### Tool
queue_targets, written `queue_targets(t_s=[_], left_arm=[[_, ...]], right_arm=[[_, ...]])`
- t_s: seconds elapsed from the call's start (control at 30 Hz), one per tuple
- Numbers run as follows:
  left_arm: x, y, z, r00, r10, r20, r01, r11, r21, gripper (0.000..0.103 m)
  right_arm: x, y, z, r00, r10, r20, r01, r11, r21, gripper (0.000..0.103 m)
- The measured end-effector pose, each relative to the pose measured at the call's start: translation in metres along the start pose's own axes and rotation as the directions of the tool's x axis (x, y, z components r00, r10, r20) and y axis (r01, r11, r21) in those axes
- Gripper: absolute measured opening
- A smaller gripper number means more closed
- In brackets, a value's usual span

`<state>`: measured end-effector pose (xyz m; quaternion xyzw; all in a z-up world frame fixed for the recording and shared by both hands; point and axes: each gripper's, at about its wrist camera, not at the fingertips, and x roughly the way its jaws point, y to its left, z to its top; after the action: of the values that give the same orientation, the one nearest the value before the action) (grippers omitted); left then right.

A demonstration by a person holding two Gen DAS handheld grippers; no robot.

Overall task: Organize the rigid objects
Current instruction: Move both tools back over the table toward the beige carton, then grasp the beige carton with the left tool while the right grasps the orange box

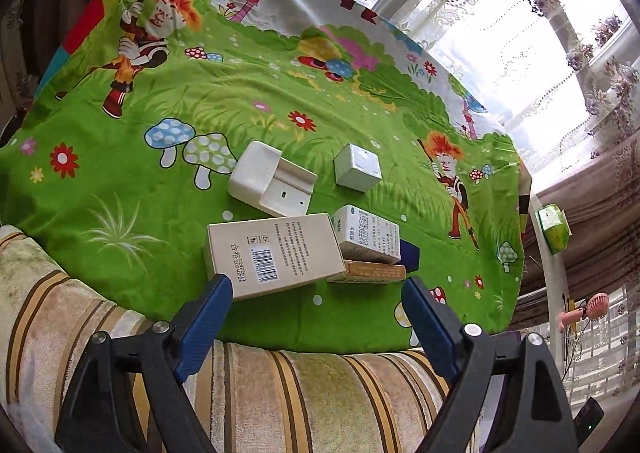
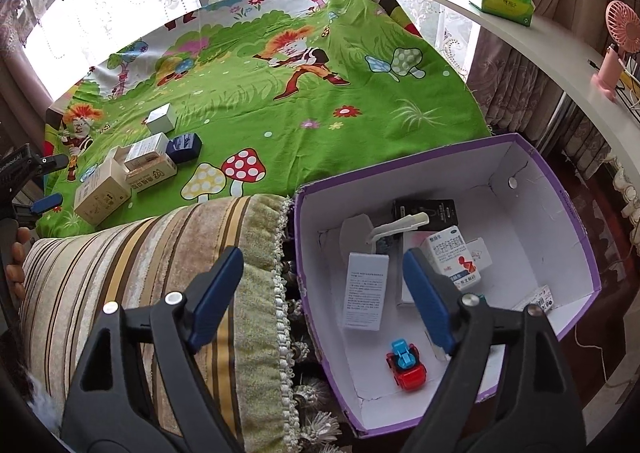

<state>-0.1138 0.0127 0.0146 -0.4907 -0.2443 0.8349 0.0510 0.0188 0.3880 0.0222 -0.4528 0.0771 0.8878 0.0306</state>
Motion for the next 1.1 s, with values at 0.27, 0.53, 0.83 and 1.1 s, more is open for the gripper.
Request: queue_targets(t_s=[0.27, 0.53, 0.83, 1.1], left_arm=[[0.027, 0.0, 0.013, 0.993, 0.104, -0.052, -0.107, 0.992, -0.066, 0.102], [0.051, -0.006, 0.022, 0.97, 0.221, -0.099, -0.228, 0.971, -0.069, 0.103], [0.073, -0.001, 0.017, 0.956, 0.253, -0.15, -0.266, 0.961, -0.075, 0.103], [0.072, 0.001, 0.019, 0.964, 0.229, -0.138, -0.232, 0.973, -0.004, 0.102]], right_arm=[[0.015, 0.039, 0.013, 0.999, 0.05, -0.014, -0.051, 0.996, -0.07, 0.089], [0.027, 0.072, 0.026, 0.997, 0.08, -0.022, -0.083, 0.987, -0.137, 0.089], [0.047, 0.114, 0.039, 0.992, 0.114, -0.052, -0.122, 0.968, -0.218, 0.091], [0.072, 0.149, 0.049, 0.989, 0.114, -0.093, -0.136, 0.952, -0.273, 0.091]])
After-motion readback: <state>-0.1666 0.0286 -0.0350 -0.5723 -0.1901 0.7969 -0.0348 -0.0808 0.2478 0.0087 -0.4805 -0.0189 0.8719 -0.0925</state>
